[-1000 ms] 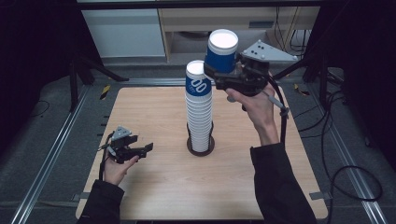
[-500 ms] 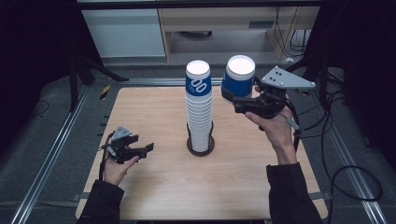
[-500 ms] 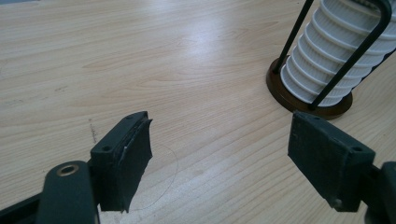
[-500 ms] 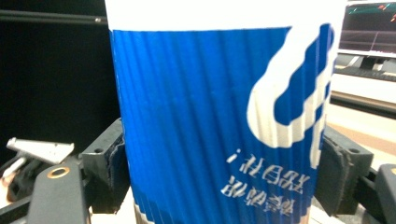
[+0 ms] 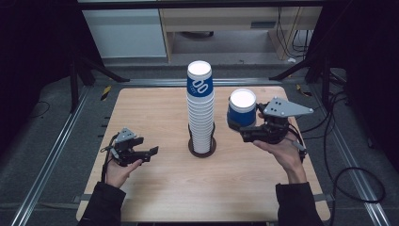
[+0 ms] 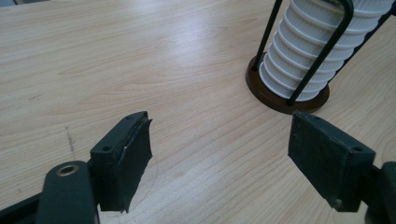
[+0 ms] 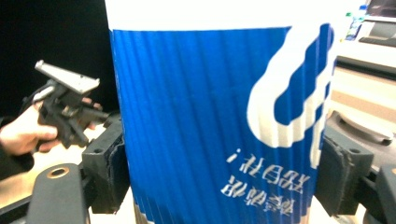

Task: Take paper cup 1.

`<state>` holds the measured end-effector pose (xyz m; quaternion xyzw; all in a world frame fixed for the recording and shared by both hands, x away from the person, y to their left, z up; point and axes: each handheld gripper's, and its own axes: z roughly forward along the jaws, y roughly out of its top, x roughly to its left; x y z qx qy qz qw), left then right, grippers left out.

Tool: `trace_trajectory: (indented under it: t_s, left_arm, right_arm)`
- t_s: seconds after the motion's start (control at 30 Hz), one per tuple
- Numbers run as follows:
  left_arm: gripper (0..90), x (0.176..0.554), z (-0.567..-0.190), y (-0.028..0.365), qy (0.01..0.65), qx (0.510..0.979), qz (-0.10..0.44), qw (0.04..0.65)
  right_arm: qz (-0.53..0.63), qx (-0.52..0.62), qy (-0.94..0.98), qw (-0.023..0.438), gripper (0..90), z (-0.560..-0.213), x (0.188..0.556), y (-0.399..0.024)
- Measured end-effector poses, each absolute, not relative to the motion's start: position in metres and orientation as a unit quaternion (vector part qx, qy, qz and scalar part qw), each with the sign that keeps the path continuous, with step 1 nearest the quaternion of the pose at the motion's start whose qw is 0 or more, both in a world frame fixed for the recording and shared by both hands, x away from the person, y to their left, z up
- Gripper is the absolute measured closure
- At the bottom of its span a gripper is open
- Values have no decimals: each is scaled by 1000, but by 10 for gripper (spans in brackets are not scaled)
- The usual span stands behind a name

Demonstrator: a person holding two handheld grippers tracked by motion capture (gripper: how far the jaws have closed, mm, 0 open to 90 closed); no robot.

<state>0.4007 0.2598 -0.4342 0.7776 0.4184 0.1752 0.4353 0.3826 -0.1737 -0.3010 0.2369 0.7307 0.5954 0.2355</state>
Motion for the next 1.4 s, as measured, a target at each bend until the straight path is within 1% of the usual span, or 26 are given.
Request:
trace_trajectory:
  t_s: [0.03,0.33,0.53,1.0,1.07,1.4]
  left_arm:
    - [207,401,-434,260,418,778,175,435]
    - [208,397,-434,248,395,795,163,431]
    - [207,394,-433,242,381,803,160,430]
    - [208,392,-431,233,369,809,153,431]
    - [208,391,-429,234,368,807,153,435]
    - [207,387,-427,232,358,812,149,435]
  right_arm:
    - [595,237,731,236,201,-301,383,-174]
    - [572,230,760,204,199,-340,381,-178]
    - [567,222,770,189,197,-355,380,-178]
    - [541,212,794,177,197,-378,374,-180]
    - [541,203,799,167,197,-384,374,-176]
    - [506,174,831,152,197,-396,375,-157]
